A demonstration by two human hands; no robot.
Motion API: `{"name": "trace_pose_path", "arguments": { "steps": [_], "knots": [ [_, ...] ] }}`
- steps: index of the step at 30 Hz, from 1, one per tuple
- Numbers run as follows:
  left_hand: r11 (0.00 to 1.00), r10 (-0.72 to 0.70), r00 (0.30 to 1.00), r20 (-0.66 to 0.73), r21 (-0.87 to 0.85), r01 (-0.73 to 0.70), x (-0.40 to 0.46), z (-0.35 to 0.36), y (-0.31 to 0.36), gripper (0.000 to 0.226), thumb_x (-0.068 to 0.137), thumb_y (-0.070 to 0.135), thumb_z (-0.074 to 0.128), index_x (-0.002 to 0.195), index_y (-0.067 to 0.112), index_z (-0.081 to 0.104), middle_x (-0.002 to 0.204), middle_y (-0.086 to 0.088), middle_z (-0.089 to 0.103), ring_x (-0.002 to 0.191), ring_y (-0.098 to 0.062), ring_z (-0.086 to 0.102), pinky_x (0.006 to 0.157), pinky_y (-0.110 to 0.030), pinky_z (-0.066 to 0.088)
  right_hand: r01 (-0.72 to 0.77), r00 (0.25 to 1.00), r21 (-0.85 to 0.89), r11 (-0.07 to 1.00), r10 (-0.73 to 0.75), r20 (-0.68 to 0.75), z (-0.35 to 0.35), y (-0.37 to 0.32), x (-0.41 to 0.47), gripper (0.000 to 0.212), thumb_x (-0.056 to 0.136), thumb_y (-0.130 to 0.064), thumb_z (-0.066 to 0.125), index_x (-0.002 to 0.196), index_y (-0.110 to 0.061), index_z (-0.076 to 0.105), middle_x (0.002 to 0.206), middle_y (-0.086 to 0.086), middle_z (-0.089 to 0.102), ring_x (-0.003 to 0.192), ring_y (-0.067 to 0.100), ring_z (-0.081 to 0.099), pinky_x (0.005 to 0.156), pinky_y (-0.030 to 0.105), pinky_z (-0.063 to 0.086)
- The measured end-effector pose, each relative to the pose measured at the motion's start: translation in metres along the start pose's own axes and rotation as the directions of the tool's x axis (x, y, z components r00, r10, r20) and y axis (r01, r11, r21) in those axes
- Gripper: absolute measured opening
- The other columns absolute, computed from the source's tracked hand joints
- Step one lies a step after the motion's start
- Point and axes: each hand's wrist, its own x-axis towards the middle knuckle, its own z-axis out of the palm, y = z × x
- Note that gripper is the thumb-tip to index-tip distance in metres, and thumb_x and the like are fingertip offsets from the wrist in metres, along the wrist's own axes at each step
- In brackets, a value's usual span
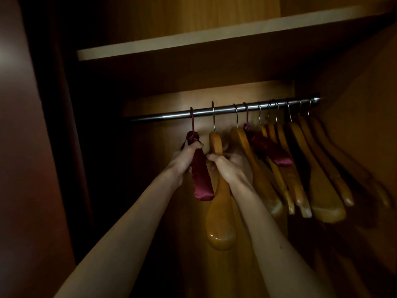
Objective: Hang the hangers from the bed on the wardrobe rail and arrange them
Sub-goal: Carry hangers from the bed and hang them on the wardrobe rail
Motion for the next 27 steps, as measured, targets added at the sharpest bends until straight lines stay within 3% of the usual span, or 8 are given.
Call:
{"name": "trace_pose_path", "arguments": {
  "steps": [3,10,14,17,20,22,25,27],
  "knots": [
    [0.999,0.045,0.998,0.046,0.007,-0.045,0.018,0.008,0.006,0.037,0.087,0.043,0.066,0.109,0.014,0.071,0.096,-0.007,0.072,0.080,-0.018,0.066,0.076,-0.031,0.052,0.021,1.000,0.004,1.000,-0.021,-0.005,-0.008,-0.002,0.013,0.013,0.090,-0.026,0.068,0.089,-0.014,0.073,0.069,-0.006,0.066,0.048,-0.003,0.058,0.037,0.007,0.035],
    [0.997,0.067,0.995,0.079,0.032,-0.069,0.049,0.019,0.018,0.049,0.075,0.050,0.068,0.106,0.012,0.074,0.104,-0.014,0.075,0.083,-0.024,0.069,0.080,-0.037,0.057,0.002,1.000,-0.013,1.000,-0.002,-0.020,-0.003,-0.007,0.038,0.013,0.089,-0.028,0.068,0.079,-0.020,0.071,0.079,0.002,0.073,0.077,0.017,0.069,0.078,0.033,0.057],
    [0.999,0.046,0.993,0.112,0.015,-0.048,0.060,0.027,0.018,0.045,0.079,0.048,0.068,0.108,0.014,0.072,0.093,-0.010,0.074,0.079,-0.022,0.063,0.071,-0.035,0.050,-0.007,0.999,0.002,1.000,0.007,-0.033,-0.009,-0.005,0.043,0.014,0.091,-0.026,0.066,0.080,-0.017,0.069,0.074,-0.001,0.069,0.070,0.011,0.063,0.061,0.023,0.045],
    [1.000,0.023,0.989,0.149,-0.017,-0.021,0.065,0.037,0.014,0.048,0.073,0.051,0.070,0.105,0.015,0.073,0.096,-0.012,0.078,0.082,-0.028,0.074,0.086,-0.045,0.058,-0.012,0.999,0.001,1.000,0.012,-0.045,-0.015,-0.002,0.044,0.013,0.093,-0.026,0.064,0.084,-0.017,0.069,0.077,-0.001,0.068,0.068,0.009,0.061,0.056,0.023,0.041],
    [0.999,0.002,0.983,0.183,-0.040,0.005,0.069,0.047,0.007,0.046,0.071,0.051,0.070,0.102,0.018,0.072,0.099,-0.013,0.077,0.095,-0.033,0.074,0.092,-0.052,0.057,-0.044,0.998,-0.028,0.999,0.043,-0.049,-0.022,0.001,0.047,0.016,0.089,-0.027,0.066,0.086,-0.013,0.074,0.081,0.004,0.072,0.078,0.018,0.066,0.080,0.035,0.054],
    [0.998,-0.003,0.984,0.179,-0.064,0.015,0.071,0.054,0.005,0.037,0.076,0.047,0.070,0.099,0.018,0.072,0.104,-0.014,0.076,0.095,-0.032,0.073,0.094,-0.050,0.056,-0.069,0.997,-0.072,0.995,0.066,-0.036,-0.028,0.001,0.050,0.016,0.088,-0.029,0.068,0.078,-0.017,0.071,0.077,0.002,0.071,0.078,0.018,0.066,0.092,0.040,0.052],
    [0.994,-0.011,0.984,0.178,-0.109,0.031,0.072,0.062,0.001,0.027,0.081,0.042,0.069,0.094,0.018,0.070,0.107,-0.015,0.074,0.087,-0.028,0.069,0.094,-0.048,0.054,-0.075,0.997,-0.117,0.990,0.073,-0.020,-0.037,0.001,0.051,0.023,0.091,-0.029,0.067,0.069,-0.023,0.062,0.069,-0.003,0.063,0.068,0.011,0.059,0.073,0.028,0.049],
    [0.988,-0.019,0.984,0.178,-0.145,0.045,0.072,0.064,0.000,0.029,0.079,0.042,0.070,0.094,0.017,0.069,0.109,-0.017,0.074,0.090,-0.033,0.072,0.094,-0.054,0.053,-0.062,0.998,-0.110,0.992,0.063,0.008,-0.040,0.002,0.049,0.024,0.092,-0.029,0.066,0.069,-0.025,0.062,0.070,-0.004,0.062,0.067,0.008,0.057,0.065,0.026,0.044]
  ]
}}
